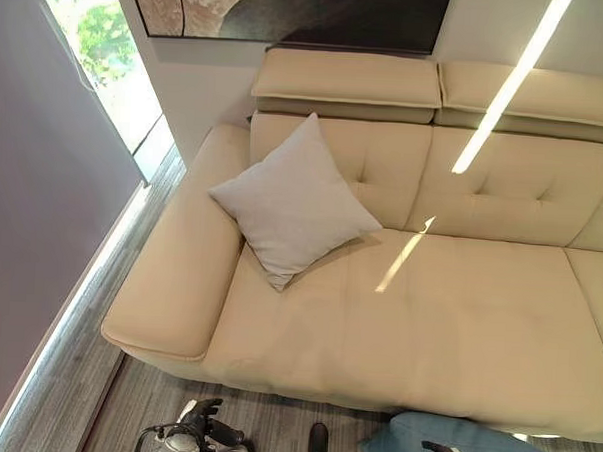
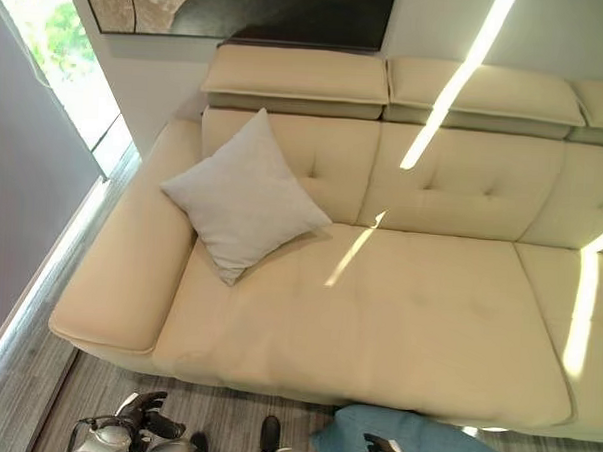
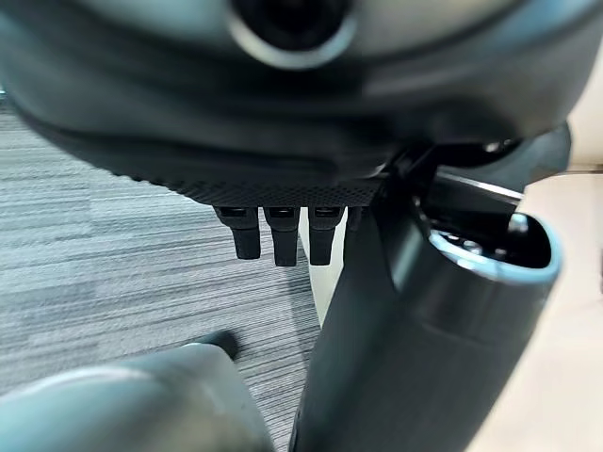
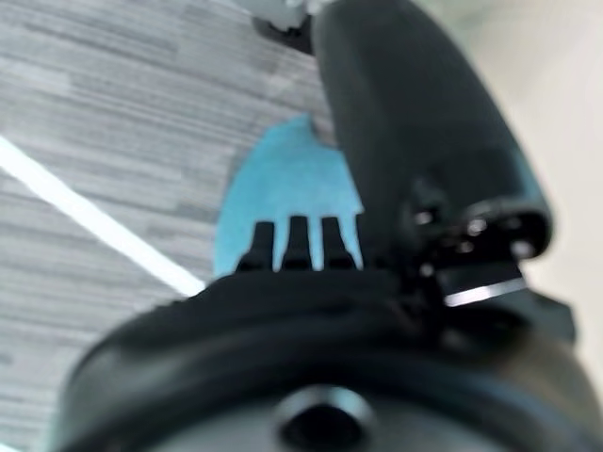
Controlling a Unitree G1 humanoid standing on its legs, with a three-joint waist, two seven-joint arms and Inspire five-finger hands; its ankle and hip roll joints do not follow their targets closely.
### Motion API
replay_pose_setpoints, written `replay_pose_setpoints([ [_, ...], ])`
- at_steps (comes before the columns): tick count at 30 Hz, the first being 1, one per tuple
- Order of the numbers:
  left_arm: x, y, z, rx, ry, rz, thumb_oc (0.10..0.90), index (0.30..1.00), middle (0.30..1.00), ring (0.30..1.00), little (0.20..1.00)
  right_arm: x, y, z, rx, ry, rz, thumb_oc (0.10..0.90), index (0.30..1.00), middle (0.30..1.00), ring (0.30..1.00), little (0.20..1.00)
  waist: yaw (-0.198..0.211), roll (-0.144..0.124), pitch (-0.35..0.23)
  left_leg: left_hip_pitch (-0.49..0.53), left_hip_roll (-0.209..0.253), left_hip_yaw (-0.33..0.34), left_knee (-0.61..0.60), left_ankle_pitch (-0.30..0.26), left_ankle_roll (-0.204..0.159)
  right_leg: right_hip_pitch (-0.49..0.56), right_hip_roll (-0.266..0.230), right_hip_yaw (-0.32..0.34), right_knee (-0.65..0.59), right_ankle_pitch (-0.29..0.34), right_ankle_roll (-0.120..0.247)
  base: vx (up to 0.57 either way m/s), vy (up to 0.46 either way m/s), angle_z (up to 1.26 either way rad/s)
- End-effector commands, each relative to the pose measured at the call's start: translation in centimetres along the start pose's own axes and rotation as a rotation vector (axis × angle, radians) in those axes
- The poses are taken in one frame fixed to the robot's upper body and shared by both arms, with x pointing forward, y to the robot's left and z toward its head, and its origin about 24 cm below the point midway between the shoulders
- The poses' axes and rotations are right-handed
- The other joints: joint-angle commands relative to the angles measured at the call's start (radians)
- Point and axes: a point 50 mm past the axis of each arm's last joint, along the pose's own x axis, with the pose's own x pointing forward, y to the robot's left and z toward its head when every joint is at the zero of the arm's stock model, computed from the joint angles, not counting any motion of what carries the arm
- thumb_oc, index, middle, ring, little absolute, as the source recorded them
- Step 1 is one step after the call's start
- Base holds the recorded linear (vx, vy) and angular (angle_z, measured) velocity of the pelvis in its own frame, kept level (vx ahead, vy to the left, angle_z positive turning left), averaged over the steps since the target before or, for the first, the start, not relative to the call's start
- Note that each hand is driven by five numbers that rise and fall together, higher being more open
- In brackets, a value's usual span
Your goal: Pick up all the scattered cushions and arrange them neatly on the sofa.
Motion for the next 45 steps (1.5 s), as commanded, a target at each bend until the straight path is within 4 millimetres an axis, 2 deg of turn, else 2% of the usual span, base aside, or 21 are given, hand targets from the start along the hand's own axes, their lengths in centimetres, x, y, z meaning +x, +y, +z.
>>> replay_pose_setpoints([
  [1, -0.2, 1.0, -1.0, 0.042, 0.007, 0.030, 0.800, 0.900, 0.900, 0.900, 0.900, -0.1, -1.6, -0.4, -0.006, -0.012, -0.053, 0.800, 0.900, 0.900, 0.900, 0.900, 0.023, 0.007, -0.012, -0.026, -0.034, -0.005, 0.031, 0.032, 0.058, 0.036, 0.011, 0.107, 0.027, -0.076, 0.136, 0.24, 0.118, -0.15],
  [6, -0.4, 1.2, -2.3, 0.036, 0.052, 0.033, 0.800, 0.900, 0.900, 0.900, 0.900, -0.2, -1.2, -0.9, -0.010, 0.001, -0.043, 0.800, 0.900, 0.900, 0.900, 0.900, 0.031, 0.005, -0.036, 0.028, -0.052, -0.011, -0.011, 0.026, 0.072, 0.048, -0.001, 0.123, 0.068, -0.108, 0.147, 0.22, 0.162, -0.38],
  [7, -0.4, 1.6, -2.2, 0.030, 0.050, 0.044, 0.800, 0.900, 0.900, 0.900, 0.900, -0.2, -1.0, -0.8, -0.018, -0.005, -0.033, 0.800, 0.900, 0.900, 0.900, 0.900, 0.042, 0.004, -0.039, 0.047, -0.059, 0.003, -0.019, 0.009, 0.090, 0.027, -0.017, 0.113, 0.148, -0.119, 0.165, 0.15, 0.172, -0.33],
  [9, -0.3, 1.8, -2.0, 0.025, 0.043, 0.052, 0.800, 0.900, 0.900, 0.900, 0.900, -0.1, -0.8, -0.6, -0.020, -0.013, -0.030, 0.800, 0.900, 0.900, 0.900, 0.900, 0.047, 0.003, -0.038, 0.057, -0.061, 0.010, -0.026, 0.001, 0.097, 0.008, -0.026, 0.104, 0.193, -0.119, 0.177, 0.09, 0.125, -0.33],
  [13, -0.1, 3.1, -0.6, 0.018, -0.008, 0.093, 0.800, 0.900, 0.900, 0.900, 0.900, 0.0, -0.6, 1.1, -0.020, -0.070, -0.023, 0.800, 0.900, 0.900, 0.900, 0.900, 0.038, 0.004, -0.007, 0.083, -0.054, 0.010, -0.025, -0.012, 0.119, -0.112, -0.045, 0.090, 0.390, -0.073, 0.220, 0.07, 0.079, -0.20],
  [15, -0.1, 3.3, -0.3, 0.029, -0.024, 0.095, 0.800, 0.900, 0.900, 0.900, 0.900, 0.0, -0.6, 1.2, -0.014, -0.076, -0.027, 0.800, 0.900, 0.900, 0.900, 0.900, 0.028, 0.007, -0.007, 0.105, -0.058, -0.001, -0.035, -0.020, 0.120, -0.126, -0.050, 0.089, 0.371, -0.073, 0.211, 0.13, 0.042, 0.07],
  [17, -0.1, 3.2, 0.2, 0.039, -0.047, 0.092, 0.800, 0.900, 0.900, 0.900, 0.900, 0.0, -0.9, 1.3, -0.008, -0.082, -0.037, 0.800, 0.900, 0.900, 0.900, 0.900, 0.017, 0.013, -0.013, 0.126, -0.064, -0.013, -0.047, -0.031, 0.118, -0.136, -0.050, 0.094, 0.303, -0.067, 0.204, 0.15, 0.006, 0.14],
  [20, 0.0, 3.2, 1.1, 0.041, -0.084, 0.093, 0.800, 0.900, 0.900, 0.900, 0.900, 0.0, -1.1, 1.6, 0.014, -0.100, -0.040, 0.800, 0.900, 0.900, 0.900, 0.900, -0.004, 0.001, -0.017, 0.145, -0.089, -0.036, -0.036, -0.055, 0.121, -0.136, -0.046, 0.149, 0.180, -0.034, 0.203, 0.14, -0.023, 0.31],
  [21, 0.0, 3.3, 1.2, 0.029, -0.089, 0.100, 0.800, 0.900, 0.900, 0.900, 0.900, 0.0, -1.3, 1.7, 0.021, -0.104, -0.049, 0.800, 0.900, 0.900, 0.900, 0.900, -0.002, -0.003, -0.018, 0.149, -0.090, -0.035, -0.031, -0.060, 0.120, -0.124, -0.049, 0.152, 0.164, -0.028, 0.213, 0.13, -0.064, 0.51],
  [25, -0.2, 2.9, 1.7, -0.010, -0.131, 0.090, 0.800, 0.900, 0.900, 0.900, 0.900, 0.0, -1.9, 2.5, 0.008, -0.149, -0.070, 0.800, 0.900, 0.900, 0.900, 0.900, 0.013, -0.010, -0.040, 0.168, -0.090, -0.037, -0.034, -0.068, 0.116, -0.081, -0.047, 0.144, 0.134, -0.025, 0.203, 0.09, -0.062, 0.14],
  [29, -0.5, 2.3, 2.7, -0.084, -0.214, 0.069, 0.800, 0.900, 0.900, 0.900, 0.900, -0.3, -3.1, 4.9, -0.014, -0.268, -0.103, 0.800, 0.900, 0.900, 0.900, 0.900, 0.021, -0.016, -0.063, 0.190, -0.083, -0.046, -0.052, -0.068, 0.109, -0.039, -0.040, 0.131, 0.102, -0.031, 0.192, 0.10, -0.089, 0.00],
  [30, -1.0, 2.3, 4.0, -0.114, -0.292, 0.065, 0.800, 0.900, 0.900, 0.900, 0.900, -0.8, -4.1, 7.0, -0.027, -0.368, -0.131, 0.800, 0.900, 0.900, 0.900, 0.900, 0.024, -0.016, -0.069, 0.198, -0.079, -0.048, -0.064, -0.065, 0.106, -0.024, -0.039, 0.125, 0.090, -0.034, 0.190, 0.08, -0.064, 0.05],
  [31, -1.0, 2.3, 4.0, -0.114, -0.291, 0.065, 0.800, 0.900, 0.900, 0.900, 0.900, -0.9, -4.1, 6.9, -0.028, -0.368, -0.131, 0.800, 0.900, 0.900, 0.900, 0.900, 0.024, -0.016, -0.068, 0.200, -0.079, -0.048, -0.065, -0.064, 0.106, -0.022, -0.039, 0.124, 0.090, -0.034, 0.190, 0.08, -0.075, 0.05],
  [33, -1.4, 2.2, 5.1, -0.146, -0.358, 0.061, 0.800, 0.900, 0.900, 0.900, 0.900, -1.3, -4.8, 8.5, -0.027, -0.442, -0.152, 0.800, 0.900, 0.900, 0.900, 0.900, 0.027, -0.017, -0.073, 0.210, -0.073, -0.053, -0.079, -0.060, 0.102, -0.009, -0.036, 0.119, 0.082, -0.039, 0.187, 0.08, -0.079, 0.10],
  [35, -2.4, 2.6, 7.5, -0.200, -0.481, 0.095, 0.800, 0.900, 0.900, 0.900, 0.900, -2.3, -5.8, 11.1, -0.047, -0.560, -0.196, 0.800, 0.900, 0.900, 0.900, 0.900, 0.035, -0.020, -0.074, 0.218, -0.067, -0.068, -0.098, -0.054, 0.097, 0.003, -0.031, 0.107, 0.071, -0.047, 0.184, 0.08, -0.118, 0.19],
  [37, -3.0, 2.7, 8.7, -0.249, -0.544, 0.112, 0.800, 0.900, 0.900, 0.900, 0.900, -3.0, -6.5, 12.7, -0.038, -0.632, -0.230, 0.800, 0.900, 0.900, 0.900, 0.900, 0.042, -0.024, -0.072, 0.216, -0.063, -0.079, -0.106, -0.051, 0.093, 0.005, -0.030, 0.099, 0.062, -0.051, 0.181, 0.04, -0.082, 0.15],
  [38, -3.0, 2.7, 8.7, -0.250, -0.544, 0.111, 0.800, 0.900, 0.900, 0.900, 0.900, -3.0, -6.5, 12.7, -0.038, -0.631, -0.230, 0.800, 0.900, 0.900, 0.900, 0.900, 0.041, -0.024, -0.072, 0.216, -0.063, -0.080, -0.106, -0.051, 0.092, 0.006, -0.030, 0.098, 0.062, -0.051, 0.181, 0.02, -0.068, 0.22],
  [43, -4.5, 2.8, 11.5, -0.383, -0.672, 0.123, 0.800, 0.900, 0.900, 0.900, 0.900, -5.1, -8.6, 16.6, -0.044, -0.800, -0.333, 0.800, 0.900, 0.900, 0.900, 0.900, 0.057, -0.036, -0.059, 0.190, -0.053, -0.108, -0.118, -0.039, 0.076, 0.002, -0.026, 0.060, 0.033, -0.055, 0.174, 0.02, -0.106, 0.25],
  [45, -4.6, 2.7, 12.1, -0.393, -0.687, 0.125, 0.800, 0.900, 0.900, 0.900, 0.900, -5.4, -8.9, 17.3, -0.052, -0.817, -0.350, 0.800, 0.900, 0.900, 0.900, 0.900, 0.058, -0.038, -0.051, 0.180, -0.051, -0.114, -0.118, -0.037, 0.072, -0.004, -0.026, 0.051, 0.029, -0.054, 0.173, -0.05, -0.107, 0.36],
])
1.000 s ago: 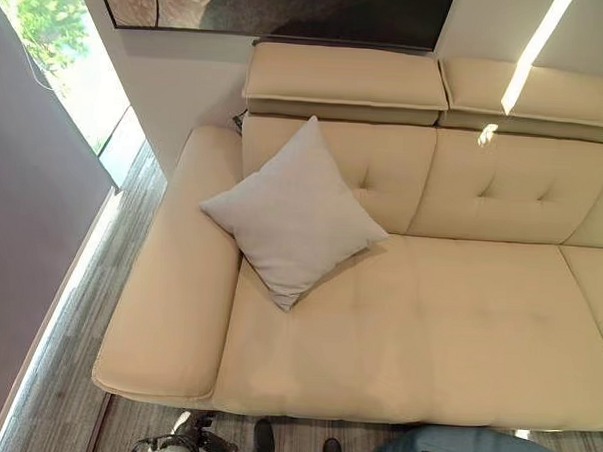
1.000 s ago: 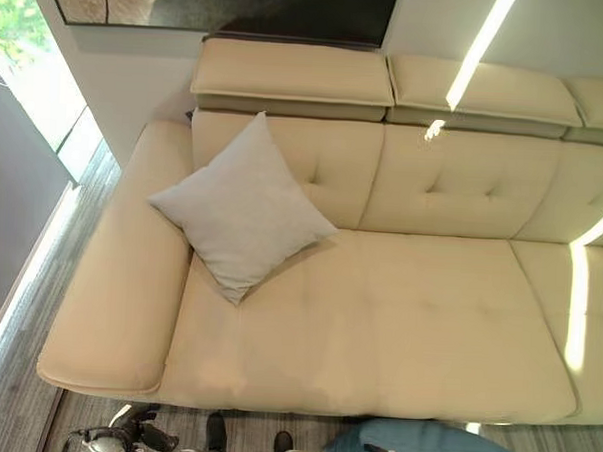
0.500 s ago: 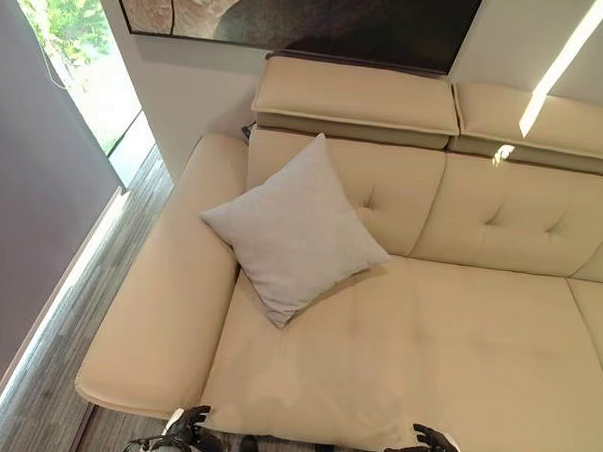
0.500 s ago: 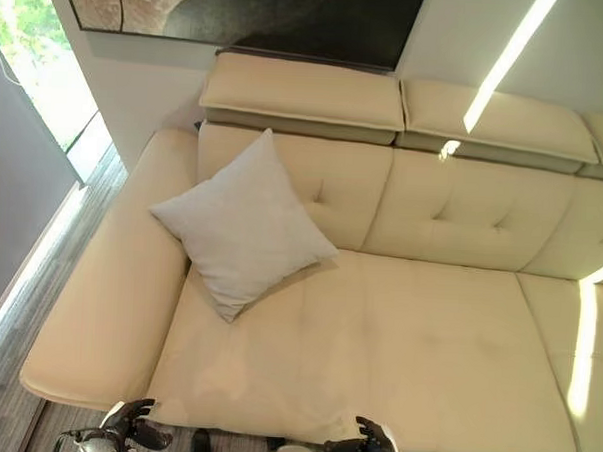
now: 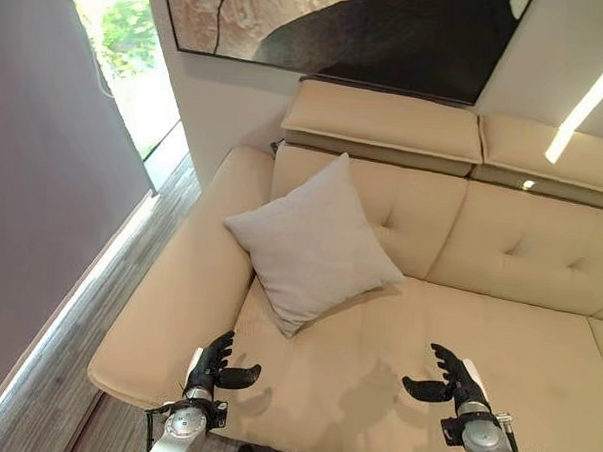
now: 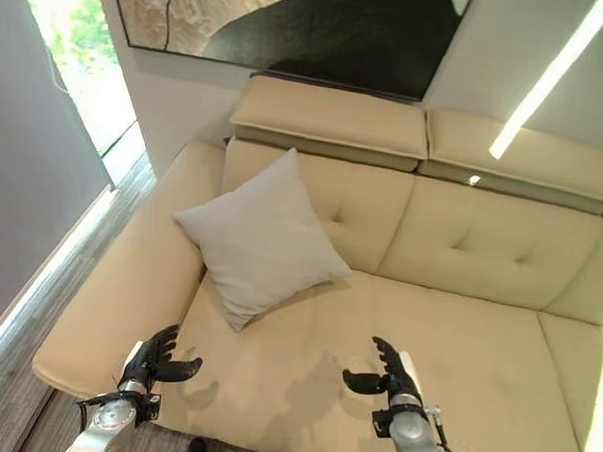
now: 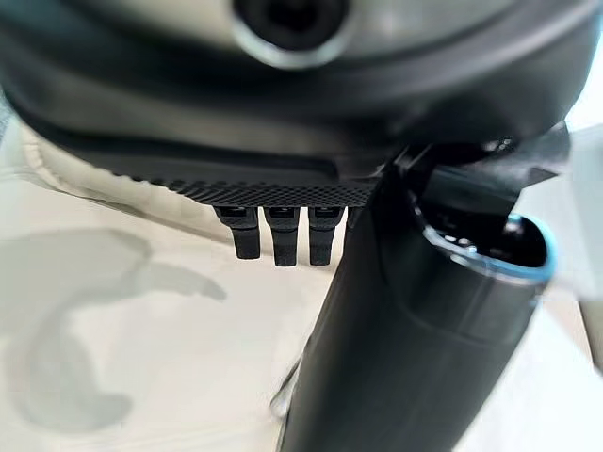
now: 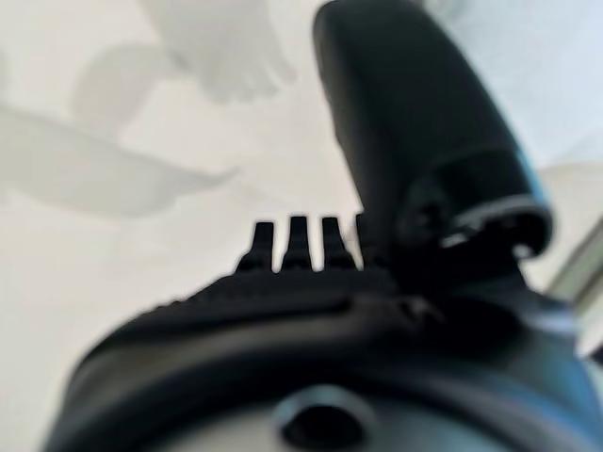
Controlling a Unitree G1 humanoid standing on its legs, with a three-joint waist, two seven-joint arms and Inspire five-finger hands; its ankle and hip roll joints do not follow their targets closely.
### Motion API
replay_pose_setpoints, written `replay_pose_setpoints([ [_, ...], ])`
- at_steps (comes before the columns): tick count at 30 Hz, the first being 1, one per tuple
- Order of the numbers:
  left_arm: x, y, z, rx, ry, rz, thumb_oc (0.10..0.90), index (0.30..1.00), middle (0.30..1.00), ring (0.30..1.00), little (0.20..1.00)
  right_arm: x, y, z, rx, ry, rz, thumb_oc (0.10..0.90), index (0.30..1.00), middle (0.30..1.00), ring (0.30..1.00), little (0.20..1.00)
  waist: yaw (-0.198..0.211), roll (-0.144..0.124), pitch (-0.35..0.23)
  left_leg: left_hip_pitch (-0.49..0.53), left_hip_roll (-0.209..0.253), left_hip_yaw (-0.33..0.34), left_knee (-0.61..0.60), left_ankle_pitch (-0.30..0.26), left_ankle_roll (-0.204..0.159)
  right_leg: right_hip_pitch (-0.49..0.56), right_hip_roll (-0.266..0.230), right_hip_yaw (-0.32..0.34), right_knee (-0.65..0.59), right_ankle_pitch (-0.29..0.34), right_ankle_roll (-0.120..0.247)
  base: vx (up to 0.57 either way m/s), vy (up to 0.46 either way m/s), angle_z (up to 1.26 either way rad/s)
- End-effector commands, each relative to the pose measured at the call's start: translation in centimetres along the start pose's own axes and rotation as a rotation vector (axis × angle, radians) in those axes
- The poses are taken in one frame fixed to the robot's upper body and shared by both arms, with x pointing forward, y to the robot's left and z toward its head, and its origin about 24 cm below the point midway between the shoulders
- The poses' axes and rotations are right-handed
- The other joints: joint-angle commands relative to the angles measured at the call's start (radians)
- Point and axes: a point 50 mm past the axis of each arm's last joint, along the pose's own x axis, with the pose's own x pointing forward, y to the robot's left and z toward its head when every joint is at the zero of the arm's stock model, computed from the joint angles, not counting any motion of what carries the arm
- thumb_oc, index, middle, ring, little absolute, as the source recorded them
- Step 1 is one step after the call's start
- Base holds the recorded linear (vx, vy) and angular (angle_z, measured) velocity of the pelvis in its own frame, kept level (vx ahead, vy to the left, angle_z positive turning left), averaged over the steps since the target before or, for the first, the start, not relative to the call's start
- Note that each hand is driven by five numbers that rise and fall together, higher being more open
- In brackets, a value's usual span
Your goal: Pick up all the scattered cushions and arrange them neatly on the sofa.
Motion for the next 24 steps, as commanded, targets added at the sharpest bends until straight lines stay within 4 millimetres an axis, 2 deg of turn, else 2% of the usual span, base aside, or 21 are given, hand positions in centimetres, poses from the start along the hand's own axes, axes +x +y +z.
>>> replay_pose_setpoints([
  [1, 1.6, 0.0, 6.0, -0.063, -0.245, 0.040, 0.800, 0.900, 0.900, 0.900, 0.900, 2.2, -4.4, 6.6, -0.042, -0.253, -0.183, 0.800, 0.900, 0.900, 0.900, 0.900, 0.022, -0.066, 0.027, 0.005, -0.066, 0.016, 0.006, -0.069, 0.012, -0.016, -0.028, 0.024, 0.019, -0.069, 0.060, -0.09, -0.114, 0.32],
  [5, 2.7, -1.5, 8.9, -0.091, -0.309, 0.024, 0.800, 0.900, 0.900, 0.900, 0.900, 3.2, -5.5, 10.4, -0.072, -0.347, -0.239, 0.800, 0.900, 0.900, 0.900, 0.900, 0.022, -0.071, 0.079, -0.075, -0.060, -0.001, 0.016, -0.049, 0.003, -0.089, -0.027, 0.004, 0.031, -0.064, 0.055, -0.13, -0.101, 0.34],
  [6, 2.7, -1.5, 8.9, -0.092, -0.310, 0.024, 0.800, 0.900, 0.900, 0.900, 0.900, 3.2, -5.5, 10.4, -0.072, -0.349, -0.240, 0.800, 0.900, 0.900, 0.900, 0.900, 0.021, -0.071, 0.078, -0.078, -0.060, -0.002, 0.017, -0.049, 0.003, -0.092, -0.027, 0.003, 0.032, -0.064, 0.055, -0.10, -0.052, 0.17],
  [11, 4.2, -3.2, 13.7, -0.064, -0.410, -0.007, 0.800, 0.900, 0.900, 0.900, 0.900, 4.2, -6.2, 16.9, -0.065, -0.497, -0.309, 0.800, 0.900, 0.900, 0.900, 0.900, 0.010, -0.068, 0.131, -0.214, -0.061, -0.005, 0.038, -0.013, -0.006, -0.229, -0.023, 0.002, 0.063, -0.045, 0.054, -0.10, -0.046, 0.05],
  [12, 4.5, -3.5, 15.7, -0.088, -0.455, -0.008, 0.800, 0.900, 0.900, 0.900, 0.900, 4.3, -6.5, 19.1, -0.039, -0.545, -0.343, 0.800, 0.900, 0.900, 0.900, 0.900, 0.006, -0.061, 0.139, -0.264, -0.062, -0.002, 0.040, 0.000, -0.009, -0.279, -0.024, 0.005, 0.077, -0.041, 0.053, -0.11, -0.030, 0.05],
  [15, 4.7, -4.0, 19.6, -0.109, -0.546, -0.008, 0.800, 0.900, 0.900, 0.900, 0.900, 4.2, -8.0, 22.4, -0.008, -0.603, -0.426, 0.800, 0.900, 0.900, 0.900, 0.900, -0.001, -0.051, 0.151, -0.352, -0.062, -0.004, 0.061, 0.008, -0.010, -0.370, -0.032, 0.007, 0.110, -0.040, 0.048, -0.09, -0.017, -0.01],
  [16, 4.7, -4.0, 19.7, -0.111, -0.548, -0.008, 0.800, 0.900, 0.900, 0.900, 0.900, 4.3, -8.0, 22.5, -0.008, -0.605, -0.427, 0.800, 0.900, 0.900, 0.900, 0.900, -0.003, -0.051, 0.148, -0.361, -0.063, -0.005, 0.065, 0.008, -0.010, -0.378, -0.032, 0.007, 0.113, -0.041, 0.048, -0.11, -0.014, -0.03],
  [17, 4.5, -4.0, 22.9, -0.098, -0.632, 0.000, 0.800, 0.900, 0.900, 0.900, 0.900, 3.8, -9.3, 25.2, -0.003, -0.668, -0.482, 0.800, 0.900, 0.900, 0.900, 0.900, -0.004, -0.048, 0.169, -0.419, -0.068, -0.005, 0.099, 0.004, -0.009, -0.439, -0.036, 0.009, 0.141, -0.041, 0.043, -0.12, 0.003, -0.04],
  [18, 4.2, -4.0, 24.8, -0.097, -0.682, 0.008, 0.800, 0.900, 0.900, 0.900, 0.900, 3.5, -10.0, 26.6, 0.018, -0.698, -0.516, 0.800, 0.900, 0.900, 0.900, 0.900, -0.004, -0.046, 0.178, -0.460, -0.070, -0.004, 0.134, -0.006, -0.007, -0.475, -0.037, 0.012, 0.163, -0.047, 0.040, -0.12, 0.002, -0.04],
  [19, 4.2, -4.0, 24.8, -0.097, -0.683, 0.008, 0.800, 0.900, 0.900, 0.900, 0.900, 3.5, -10.0, 26.7, 0.019, -0.699, -0.516, 0.800, 0.900, 0.900, 0.900, 0.900, -0.005, -0.046, 0.177, -0.465, -0.070, -0.004, 0.137, -0.007, -0.007, -0.480, -0.037, 0.013, 0.165, -0.047, 0.040, -0.11, -0.002, -0.04],
  [20, 3.6, -4.1, 27.5, -0.107, -0.759, 0.023, 0.800, 0.900, 0.900, 0.900, 0.900, 2.7, -10.9, 29.0, 0.055, -0.755, -0.565, 0.800, 0.900, 0.900, 0.900, 0.900, -0.004, -0.047, 0.188, -0.530, -0.070, -0.001, 0.185, -0.018, -0.005, -0.540, -0.043, 0.014, 0.192, -0.050, 0.038, -0.06, -0.007, -0.01],
  [21, 3.6, -4.1, 27.6, -0.108, -0.760, 0.024, 0.800, 0.900, 0.900, 0.900, 0.900, 2.7, -11.0, 29.1, 0.055, -0.756, -0.565, 0.800, 0.900, 0.900, 0.900, 0.900, -0.005, -0.046, 0.186, -0.534, -0.071, 0.000, 0.188, -0.019, -0.005, -0.544, -0.043, 0.014, 0.194, -0.050, 0.038, -0.08, -0.011, 0.03],
  [24, 2.7, -4.5, 30.6, -0.124, -0.839, 0.039, 0.800, 0.900, 0.900, 0.900, 0.900, 1.6, -12.4, 31.9, 0.080, -0.824, -0.632, 0.800, 0.900, 0.900, 0.900, 0.900, -0.004, -0.045, 0.187, -0.614, -0.075, -0.006, 0.232, -0.032, 0.000, -0.622, -0.045, 0.021, 0.225, -0.055, 0.039, -0.03, -0.004, 0.01],
])
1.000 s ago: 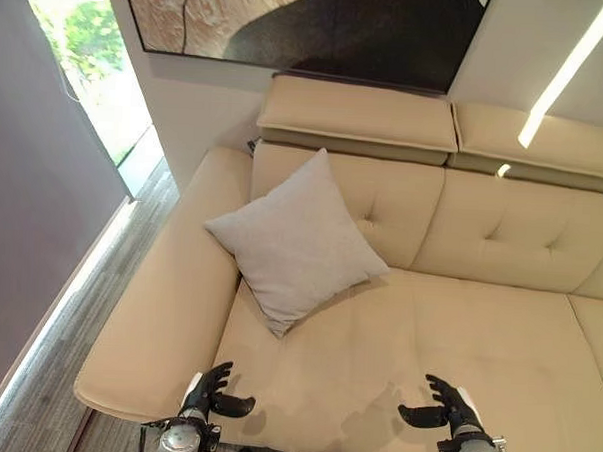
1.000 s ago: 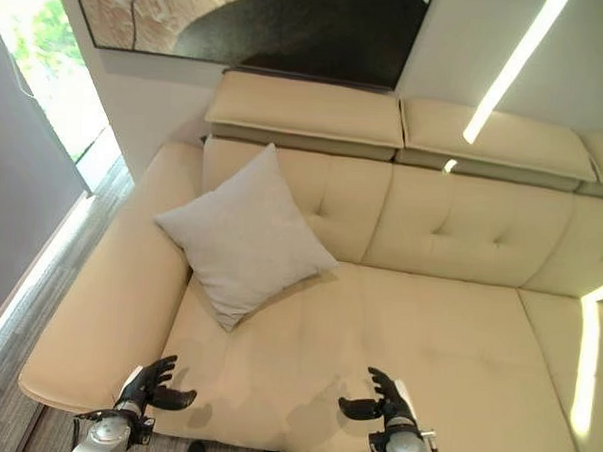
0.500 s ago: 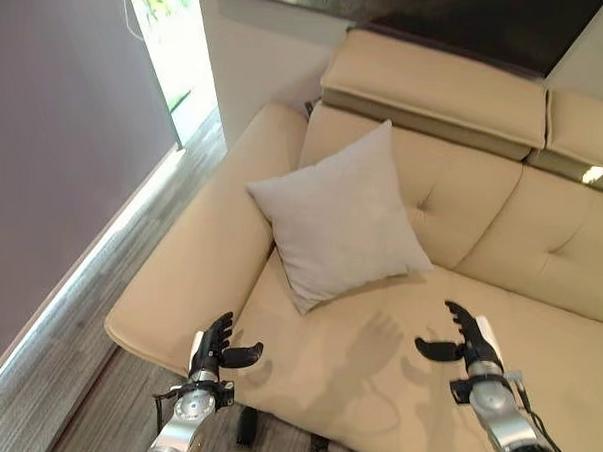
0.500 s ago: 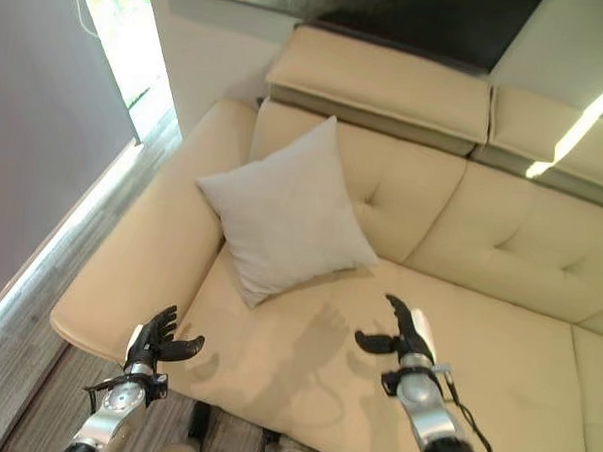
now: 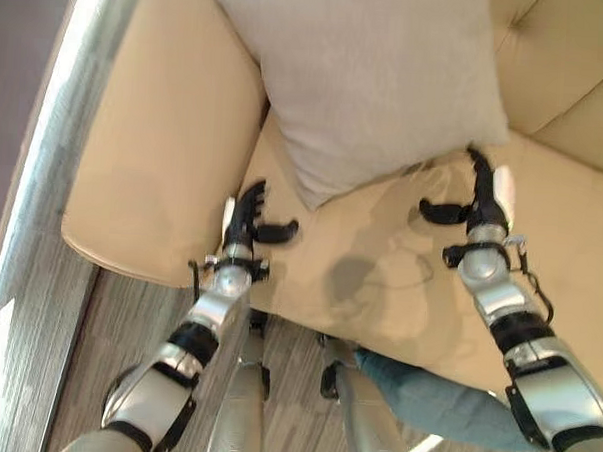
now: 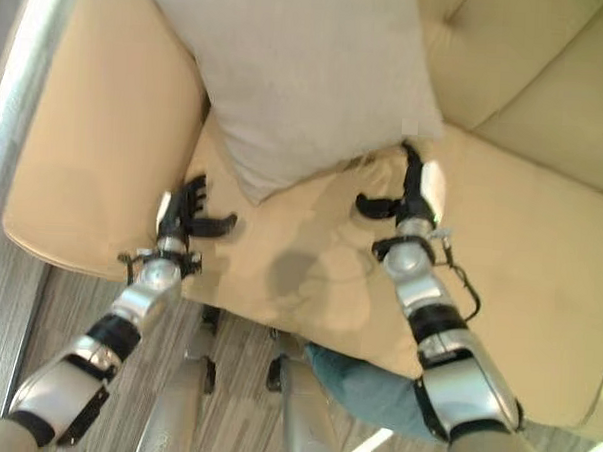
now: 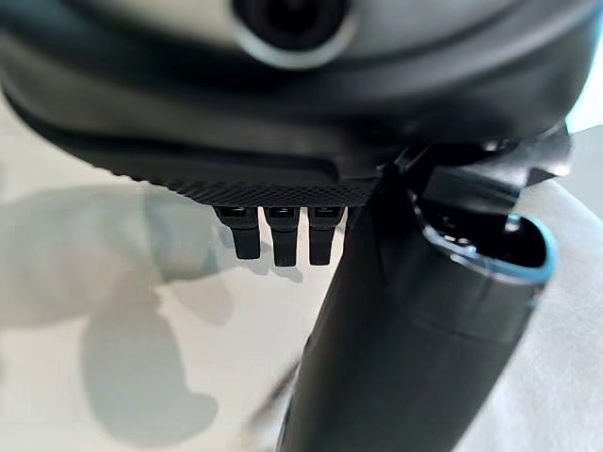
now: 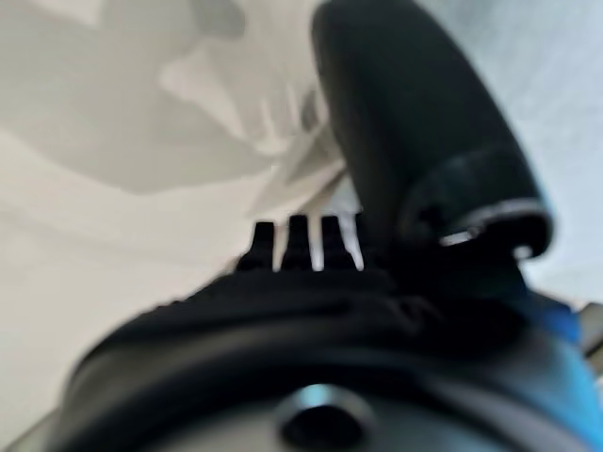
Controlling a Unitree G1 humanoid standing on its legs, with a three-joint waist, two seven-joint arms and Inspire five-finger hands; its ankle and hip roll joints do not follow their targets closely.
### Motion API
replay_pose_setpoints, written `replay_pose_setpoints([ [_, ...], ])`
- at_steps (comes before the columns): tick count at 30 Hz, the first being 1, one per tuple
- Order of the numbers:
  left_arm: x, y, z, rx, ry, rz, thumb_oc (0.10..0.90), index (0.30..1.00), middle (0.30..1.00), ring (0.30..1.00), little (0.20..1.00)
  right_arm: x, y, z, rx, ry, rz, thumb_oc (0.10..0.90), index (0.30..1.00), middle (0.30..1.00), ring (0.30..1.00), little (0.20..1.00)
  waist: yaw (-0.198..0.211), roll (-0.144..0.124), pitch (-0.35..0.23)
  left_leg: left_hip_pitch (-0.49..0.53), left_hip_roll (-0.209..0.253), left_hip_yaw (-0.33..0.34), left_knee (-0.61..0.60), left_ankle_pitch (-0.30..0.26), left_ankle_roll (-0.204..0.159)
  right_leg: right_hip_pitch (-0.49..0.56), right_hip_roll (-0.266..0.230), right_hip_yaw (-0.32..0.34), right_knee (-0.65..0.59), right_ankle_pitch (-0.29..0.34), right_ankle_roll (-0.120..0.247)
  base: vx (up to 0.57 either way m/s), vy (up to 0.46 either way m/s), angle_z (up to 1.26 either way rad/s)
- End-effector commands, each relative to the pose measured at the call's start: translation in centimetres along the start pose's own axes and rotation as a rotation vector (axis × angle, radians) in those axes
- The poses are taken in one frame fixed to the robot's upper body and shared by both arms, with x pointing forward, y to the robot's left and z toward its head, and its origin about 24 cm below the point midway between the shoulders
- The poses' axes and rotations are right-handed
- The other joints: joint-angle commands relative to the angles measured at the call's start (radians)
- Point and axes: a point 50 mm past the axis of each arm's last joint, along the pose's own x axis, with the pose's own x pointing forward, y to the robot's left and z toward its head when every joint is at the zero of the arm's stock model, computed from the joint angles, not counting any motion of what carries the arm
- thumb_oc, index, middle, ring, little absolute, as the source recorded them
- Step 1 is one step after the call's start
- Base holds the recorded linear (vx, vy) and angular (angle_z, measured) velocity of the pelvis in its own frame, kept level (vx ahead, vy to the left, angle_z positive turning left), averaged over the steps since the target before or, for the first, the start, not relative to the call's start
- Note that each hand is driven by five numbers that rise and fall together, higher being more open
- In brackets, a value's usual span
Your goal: Pick up all the scattered cushions and arrange them neatly on the sofa.
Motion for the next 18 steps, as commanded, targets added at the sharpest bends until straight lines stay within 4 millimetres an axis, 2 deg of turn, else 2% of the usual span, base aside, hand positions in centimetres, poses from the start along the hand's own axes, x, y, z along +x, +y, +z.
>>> replay_pose_setpoints([
  [1, 1.3, 0.6, 4.5, -0.054, -0.199, 0.064, 0.800, 0.900, 0.900, 0.900, 0.900, 2.1, -3.7, 4.4, 0.045, -0.173, -0.189, 0.800, 0.900, 0.900, 0.900, 0.900, -0.013, -0.079, -0.054, 0.003, -0.076, 0.051, 0.123, -0.158, 0.047, 0.016, -0.043, 0.078, 0.024, -0.089, 0.092, 0.00, 0.000, 0.00],
  [4, 1.6, 0.0, 6.4, -0.056, -0.255, 0.060, 0.800, 0.900, 0.900, 0.900, 0.900, 2.9, -6.0, 6.6, 0.037, -0.246, -0.277, 0.800, 0.900, 0.900, 0.900, 0.900, -0.025, -0.076, -0.052, -0.011, -0.080, 0.050, 0.105, -0.155, 0.048, -0.013, -0.044, 0.086, 0.030, -0.093, 0.094, 0.02, 0.015, 0.03],
  [6, 1.5, -0.1, 6.7, -0.070, -0.266, 0.055, 0.800, 0.900, 0.900, 0.900, 0.900, 2.7, -6.6, 6.6, 0.069, -0.251, -0.289, 0.800, 0.900, 0.900, 0.900, 0.900, -0.033, -0.076, -0.047, -0.005, -0.084, 0.053, 0.096, -0.152, 0.049, -0.012, -0.041, 0.089, 0.029, -0.092, 0.096, 0.04, 0.020, 0.06],
  [9, 1.3, -0.1, 6.5, -0.063, -0.266, 0.040, 0.800, 0.900, 0.900, 0.900, 0.900, 2.1, -6.5, 5.9, 0.068, -0.256, -0.249, 0.800, 0.900, 0.900, 0.900, 0.900, -0.045, -0.083, -0.041, 0.019, -0.086, 0.052, 0.075, -0.152, 0.050, 0.001, -0.036, 0.095, 0.020, -0.088, 0.097, 0.03, 0.009, 0.03],
  [14, 1.2, 0.7, 5.9, -0.075, -0.246, 0.056, 0.800, 0.900, 0.900, 0.900, 0.900, 0.7, -6.4, 2.8, 0.045, -0.196, -0.217, 0.800, 0.900, 0.900, 0.900, 0.900, -0.061, -0.096, -0.036, 0.035, -0.088, 0.062, 0.067, -0.156, 0.053, 0.013, -0.035, 0.104, 0.009, -0.075, 0.102, 0.01, 0.012, -0.02],
  [18, 1.3, 0.9, 6.2, -0.079, -0.252, 0.054, 0.800, 0.900, 0.900, 0.900, 0.900, 0.2, -7.5, 2.1, 0.078, -0.195, -0.256, 0.800, 0.900, 0.900, 0.900, 0.900, -0.075, -0.101, -0.034, 0.045, -0.089, 0.065, 0.063, -0.162, 0.054, 0.024, -0.036, 0.108, -0.007, -0.065, 0.107, 0.00, 0.013, -0.03],
])
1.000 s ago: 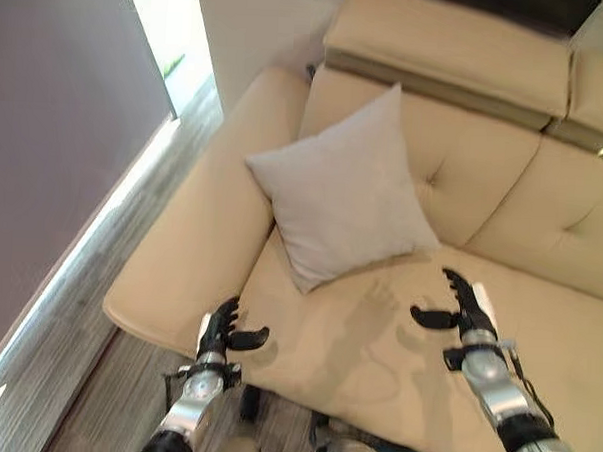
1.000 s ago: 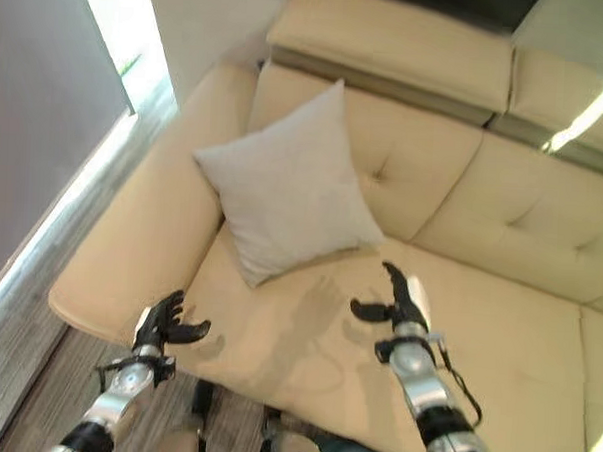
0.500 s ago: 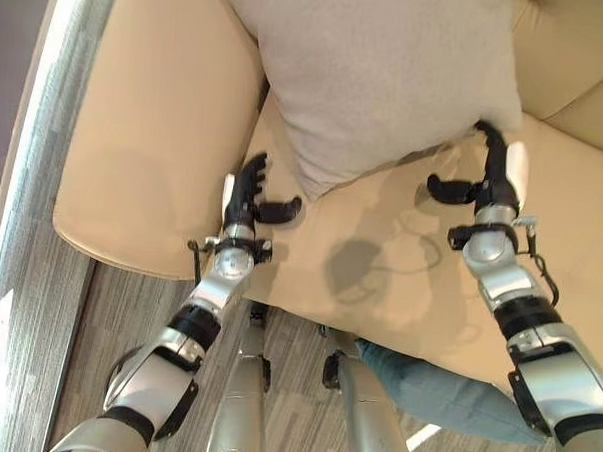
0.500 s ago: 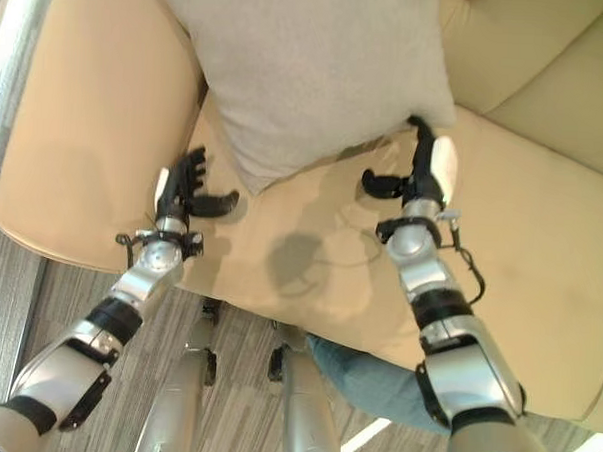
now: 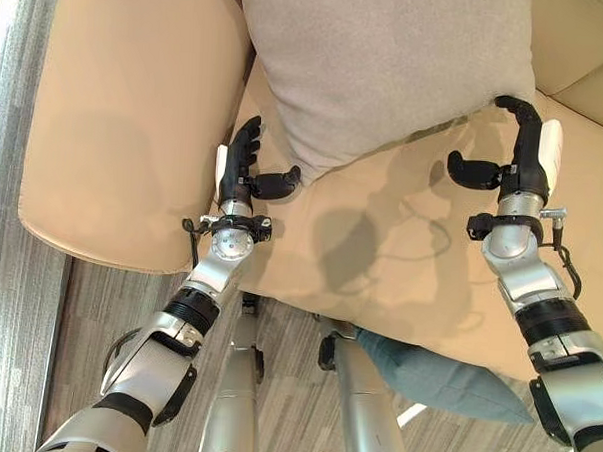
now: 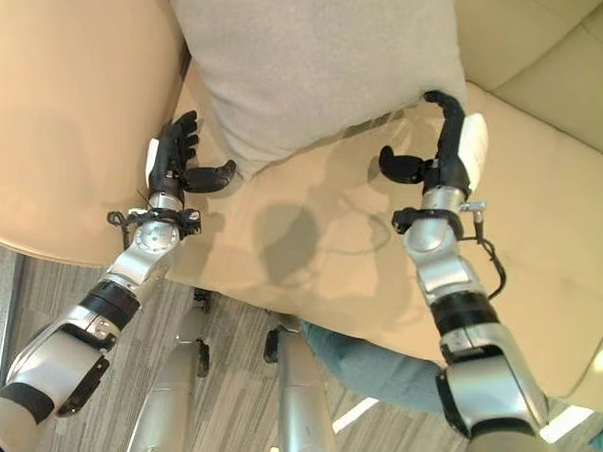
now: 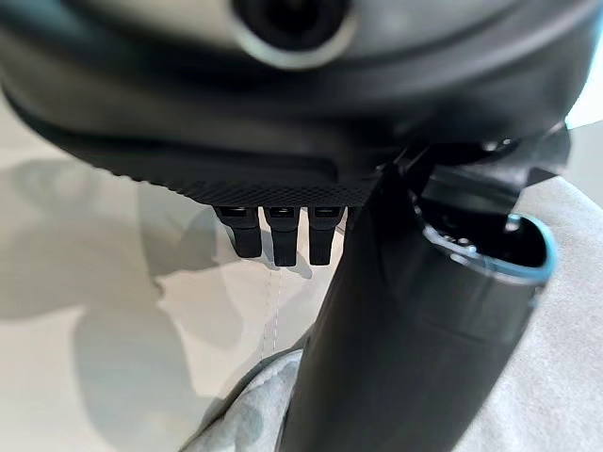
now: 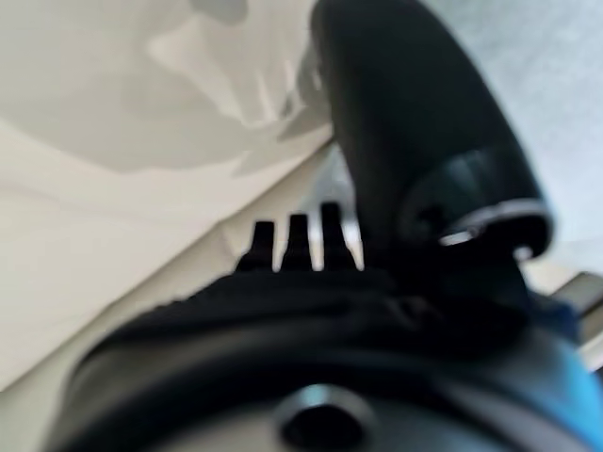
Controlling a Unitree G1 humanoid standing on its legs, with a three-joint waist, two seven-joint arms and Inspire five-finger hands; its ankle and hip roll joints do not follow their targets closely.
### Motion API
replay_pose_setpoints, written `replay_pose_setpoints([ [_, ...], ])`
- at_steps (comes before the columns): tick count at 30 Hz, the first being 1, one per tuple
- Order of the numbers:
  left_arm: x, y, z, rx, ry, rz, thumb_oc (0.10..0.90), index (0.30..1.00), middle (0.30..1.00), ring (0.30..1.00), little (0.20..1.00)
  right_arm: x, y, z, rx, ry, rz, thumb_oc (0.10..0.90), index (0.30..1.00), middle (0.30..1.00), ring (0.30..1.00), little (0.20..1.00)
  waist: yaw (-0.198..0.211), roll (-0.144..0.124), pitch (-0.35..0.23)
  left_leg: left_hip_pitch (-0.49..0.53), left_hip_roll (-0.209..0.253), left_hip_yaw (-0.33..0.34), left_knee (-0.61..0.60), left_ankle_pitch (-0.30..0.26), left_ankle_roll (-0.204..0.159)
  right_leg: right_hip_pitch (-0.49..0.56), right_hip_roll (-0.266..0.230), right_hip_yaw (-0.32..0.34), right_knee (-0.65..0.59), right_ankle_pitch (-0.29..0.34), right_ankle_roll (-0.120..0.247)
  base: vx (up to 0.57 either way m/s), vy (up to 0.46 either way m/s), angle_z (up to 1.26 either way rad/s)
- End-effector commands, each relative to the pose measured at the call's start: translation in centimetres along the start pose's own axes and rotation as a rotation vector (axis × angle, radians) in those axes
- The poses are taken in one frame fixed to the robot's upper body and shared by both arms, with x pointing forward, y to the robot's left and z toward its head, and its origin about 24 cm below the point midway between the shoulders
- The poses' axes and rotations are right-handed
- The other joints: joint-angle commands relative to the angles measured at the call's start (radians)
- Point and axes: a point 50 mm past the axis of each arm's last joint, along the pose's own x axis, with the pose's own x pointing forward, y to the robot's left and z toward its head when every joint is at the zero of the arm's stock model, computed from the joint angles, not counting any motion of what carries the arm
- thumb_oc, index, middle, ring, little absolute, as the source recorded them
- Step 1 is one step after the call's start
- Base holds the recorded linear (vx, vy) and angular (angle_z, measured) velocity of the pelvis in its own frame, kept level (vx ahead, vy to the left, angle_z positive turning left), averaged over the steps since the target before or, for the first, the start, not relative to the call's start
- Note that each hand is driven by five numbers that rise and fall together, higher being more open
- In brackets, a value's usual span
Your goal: Pick up all the scattered cushions and arrange them neatly on the sofa.
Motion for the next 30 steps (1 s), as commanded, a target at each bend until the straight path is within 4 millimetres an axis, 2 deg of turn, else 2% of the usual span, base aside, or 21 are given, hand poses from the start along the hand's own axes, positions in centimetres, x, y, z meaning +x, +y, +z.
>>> replay_pose_setpoints([
  [1, 0.4, -0.2, 3.0, -0.089, -0.143, 0.003, 0.800, 0.900, 0.900, 0.900, 0.900, 0.8, -4.7, 1.4, 0.062, -0.118, -0.176, 0.800, 0.900, 0.900, 0.900, 0.900, -0.026, -0.050, -0.063, 0.091, -0.065, 0.057, 0.068, -0.159, 0.041, 0.142, 0.001, 0.082, -0.147, 0.005, 0.100, -0.01, 0.018, -0.06],
  [4, 0.5, -0.3, 3.3, -0.093, -0.148, 0.000, 0.800, 0.900, 0.900, 0.900, 0.900, 0.5, -5.3, 1.5, 0.105, -0.134, -0.197, 0.800, 0.900, 0.900, 0.900, 0.900, -0.036, -0.056, -0.064, 0.090, -0.065, 0.063, 0.073, -0.164, 0.042, 0.145, 0.000, 0.083, -0.157, 0.013, 0.104, -0.01, 0.016, -0.07],
  [10, 0.9, -0.7, 4.0, -0.077, -0.168, -0.016, 0.800, 0.900, 0.900, 0.900, 0.900, 1.3, -5.6, 3.2, 0.150, -0.187, -0.216, 0.800, 0.900, 0.900, 0.900, 0.900, -0.041, -0.064, -0.069, 0.074, -0.065, 0.066, 0.084, -0.167, 0.044, 0.142, -0.003, 0.087, -0.172, 0.029, 0.110, -0.01, 0.003, -0.06],
  [15, 1.3, -1.2, 5.4, -0.073, -0.204, -0.041, 0.800, 0.900, 0.900, 0.900, 0.900, 3.8, -6.2, 7.7, 0.153, -0.295, -0.198, 0.800, 0.900, 0.900, 0.900, 0.900, -0.024, -0.075, -0.058, 0.048, -0.066, 0.062, 0.092, -0.161, 0.042, 0.130, -0.008, 0.081, -0.178, 0.038, 0.113, 0.00, -0.007, 0.00],
  [20, 1.1, -1.8, 5.8, -0.057, -0.228, -0.084, 0.800, 0.900, 0.900, 0.900, 0.900, 5.2, -7.2, 11.6, 0.078, -0.399, -0.168, 0.800, 0.900, 0.900, 0.900, 0.900, 0.000, -0.087, -0.052, 0.026, -0.063, 0.047, 0.100, -0.155, 0.039, 0.115, -0.008, 0.068, -0.175, 0.035, 0.110, 0.01, -0.047, 0.03],
  [26, 0.9, -2.3, 6.0, -0.064, -0.232, -0.120, 0.800, 0.900, 0.900, 0.900, 0.900, 6.4, -6.7, 14.4, -0.046, -0.441, -0.078, 0.800, 0.900, 0.900, 0.900, 0.900, 0.024, -0.099, -0.037, 0.021, -0.060, 0.036, 0.092, -0.140, 0.031, 0.110, -0.008, 0.055, -0.174, 0.033, 0.103, 0.00, -0.043, 0.06],
  [30, 0.8, -2.6, 6.2, -0.093, -0.234, -0.124, 0.800, 0.900, 0.900, 0.900, 0.900, 6.8, -5.7, 15.3, -0.075, -0.439, -0.035, 0.800, 0.900, 0.900, 0.900, 0.900, 0.033, -0.096, -0.023, 0.017, -0.060, 0.033, 0.093, -0.135, 0.027, 0.106, -0.006, 0.052, -0.175, 0.034, 0.102, -0.01, -0.043, 0.04],
])
